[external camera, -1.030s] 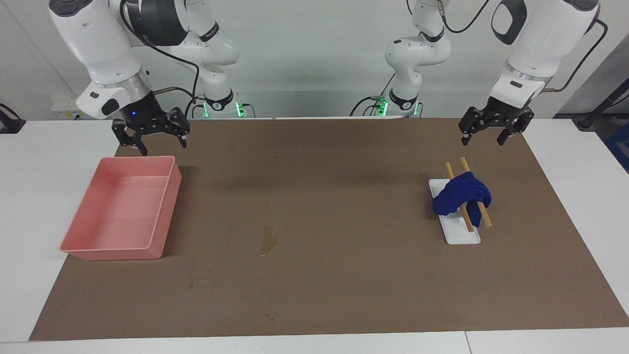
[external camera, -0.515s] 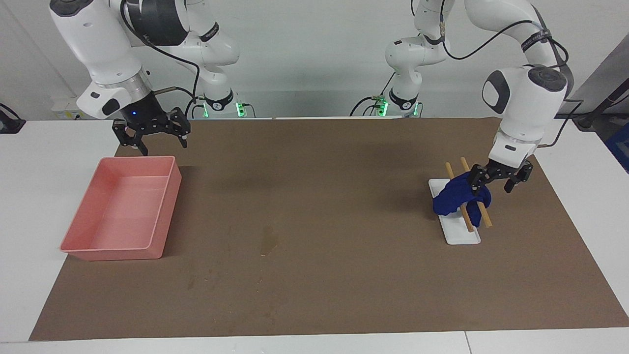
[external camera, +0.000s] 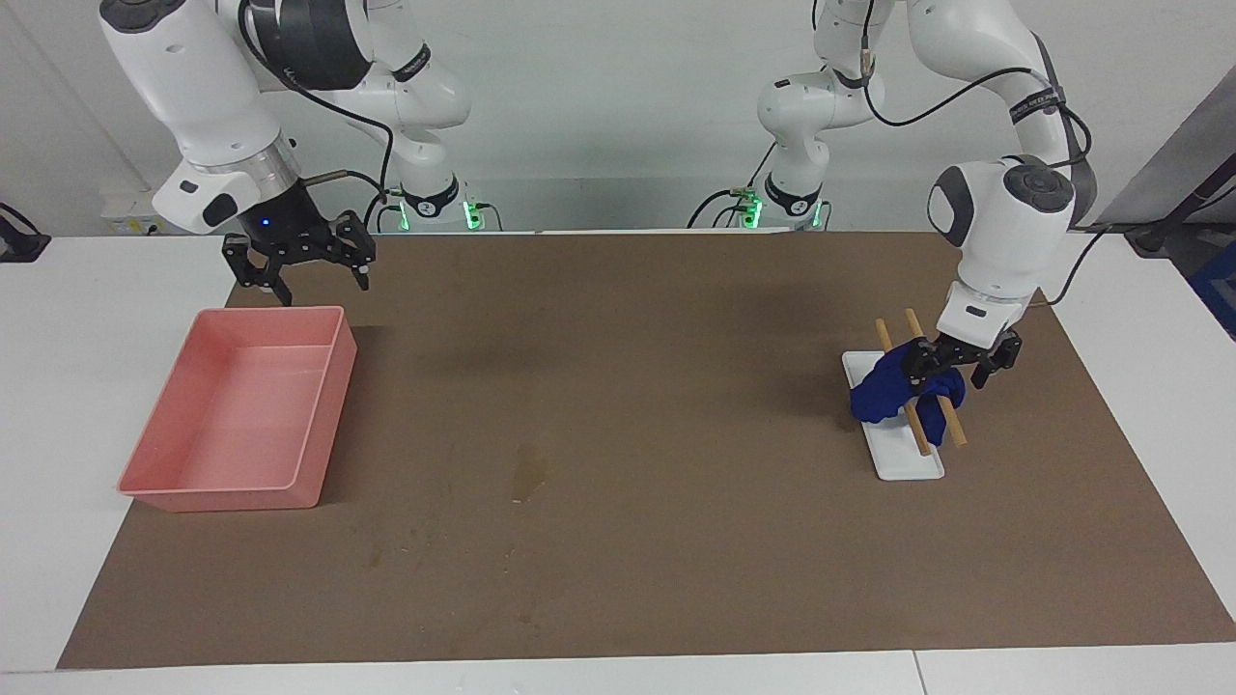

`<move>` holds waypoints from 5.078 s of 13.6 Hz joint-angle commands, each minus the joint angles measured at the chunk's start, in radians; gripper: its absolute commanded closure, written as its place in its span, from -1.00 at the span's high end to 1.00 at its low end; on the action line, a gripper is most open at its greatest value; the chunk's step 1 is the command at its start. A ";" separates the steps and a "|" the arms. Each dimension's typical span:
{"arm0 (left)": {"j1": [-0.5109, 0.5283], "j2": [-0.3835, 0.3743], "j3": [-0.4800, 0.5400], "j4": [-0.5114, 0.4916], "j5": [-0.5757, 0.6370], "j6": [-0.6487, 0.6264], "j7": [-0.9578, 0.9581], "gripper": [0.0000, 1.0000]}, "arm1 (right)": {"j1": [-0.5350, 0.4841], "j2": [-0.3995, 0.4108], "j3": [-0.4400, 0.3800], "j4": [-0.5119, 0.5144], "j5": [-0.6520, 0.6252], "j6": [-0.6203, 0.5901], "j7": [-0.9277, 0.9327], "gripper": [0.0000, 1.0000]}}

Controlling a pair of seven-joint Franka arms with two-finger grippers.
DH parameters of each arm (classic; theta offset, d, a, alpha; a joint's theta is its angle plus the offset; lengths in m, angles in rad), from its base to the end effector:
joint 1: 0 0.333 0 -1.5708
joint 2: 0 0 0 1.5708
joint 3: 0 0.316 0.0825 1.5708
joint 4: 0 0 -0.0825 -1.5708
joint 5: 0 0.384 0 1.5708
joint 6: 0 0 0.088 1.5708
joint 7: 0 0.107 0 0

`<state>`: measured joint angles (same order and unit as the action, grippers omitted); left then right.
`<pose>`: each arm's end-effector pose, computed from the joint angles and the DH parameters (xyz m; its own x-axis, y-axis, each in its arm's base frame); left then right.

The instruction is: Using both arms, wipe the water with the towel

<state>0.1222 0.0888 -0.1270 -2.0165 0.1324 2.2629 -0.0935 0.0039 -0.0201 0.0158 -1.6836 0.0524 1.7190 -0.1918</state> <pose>0.5864 0.0020 0.4245 0.9867 0.0062 0.1627 0.0208 -0.9959 -0.0877 0.5597 0.0160 0.5954 0.9773 0.2021 0.0641 0.2049 -0.9780 -0.0404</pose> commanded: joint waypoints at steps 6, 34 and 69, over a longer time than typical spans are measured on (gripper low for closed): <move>-0.009 -0.026 0.001 0.010 0.074 -0.069 -0.069 -0.96 | -0.001 -0.018 0.001 -0.019 0.001 -0.010 -0.003 1.00; -0.614 -0.061 -0.043 0.058 -1.042 0.420 -1.713 -1.00 | 0.212 -0.058 0.012 -0.240 0.756 0.359 0.937 1.00; -0.445 -0.051 -0.033 0.197 -0.434 0.097 -1.303 1.00 | 0.265 0.119 0.013 -0.301 0.521 0.437 0.507 -1.00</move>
<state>-0.3492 0.0151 -0.1509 -1.8456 -0.3982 2.4157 -1.4945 0.2658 0.0520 0.0301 -1.9883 0.5932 2.1139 0.3766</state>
